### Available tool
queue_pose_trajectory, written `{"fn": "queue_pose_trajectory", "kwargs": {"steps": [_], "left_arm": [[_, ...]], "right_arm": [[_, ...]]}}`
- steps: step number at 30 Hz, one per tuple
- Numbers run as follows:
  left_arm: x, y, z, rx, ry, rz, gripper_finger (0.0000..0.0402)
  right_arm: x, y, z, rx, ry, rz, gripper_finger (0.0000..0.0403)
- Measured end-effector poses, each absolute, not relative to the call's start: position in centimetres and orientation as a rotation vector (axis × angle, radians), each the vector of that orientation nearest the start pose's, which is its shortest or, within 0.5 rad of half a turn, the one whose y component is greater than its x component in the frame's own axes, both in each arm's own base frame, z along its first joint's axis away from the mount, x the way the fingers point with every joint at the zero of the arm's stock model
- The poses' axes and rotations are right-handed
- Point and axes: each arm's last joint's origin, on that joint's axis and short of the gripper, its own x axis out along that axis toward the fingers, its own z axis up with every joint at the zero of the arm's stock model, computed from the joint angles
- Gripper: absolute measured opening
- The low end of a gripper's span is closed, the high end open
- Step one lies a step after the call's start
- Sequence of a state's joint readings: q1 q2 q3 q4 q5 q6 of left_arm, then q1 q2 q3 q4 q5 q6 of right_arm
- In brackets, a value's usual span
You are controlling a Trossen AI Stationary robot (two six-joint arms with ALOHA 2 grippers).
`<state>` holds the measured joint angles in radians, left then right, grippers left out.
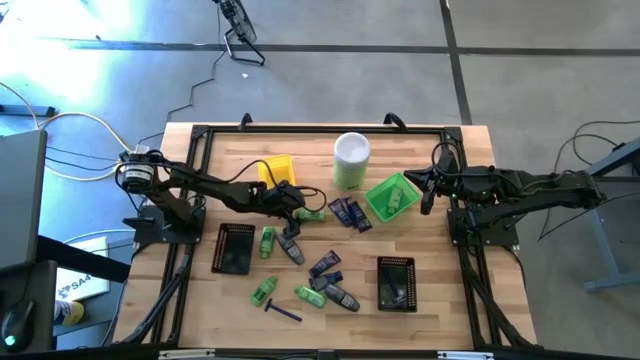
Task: Pick & Place Travel size toiletries
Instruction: Put the shampoo bottle bottle into the green bin
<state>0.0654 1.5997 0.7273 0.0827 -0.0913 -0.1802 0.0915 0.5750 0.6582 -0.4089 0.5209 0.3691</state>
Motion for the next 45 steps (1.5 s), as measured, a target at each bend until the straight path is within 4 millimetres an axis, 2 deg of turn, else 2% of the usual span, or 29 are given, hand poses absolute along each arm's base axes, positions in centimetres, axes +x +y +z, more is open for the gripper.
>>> {"fn": "queue_pose_trajectory", "kwargs": {"steps": [14, 24, 33, 39, 45], "left_arm": [[29.9, 2.2, 15.2, -0.168, 0.774, 0.218, 0.0292], [31.7, 2.0, 18.0, -0.137, 0.758, 0.194, 0.0292], [31.1, 2.0, 16.5, -0.142, 0.888, 0.181, 0.0292], [31.4, 1.8, 15.2, -0.139, 0.926, 0.184, 0.0292], [31.5, 1.8, 14.7, -0.141, 0.941, 0.188, 0.0292]], "right_arm": [[12.6, -0.3, 29.8, 0.261, 0.230, -0.480, 0.0005], [12.6, -0.3, 29.8, 0.261, 0.229, -0.481, 0.0005], [12.6, -0.3, 29.7, 0.260, 0.230, -0.481, 0.0005], [12.6, -0.3, 29.7, 0.259, 0.234, -0.482, 0.0005], [12.6, -0.3, 29.7, 0.259, 0.235, -0.482, 0.0005]]}}
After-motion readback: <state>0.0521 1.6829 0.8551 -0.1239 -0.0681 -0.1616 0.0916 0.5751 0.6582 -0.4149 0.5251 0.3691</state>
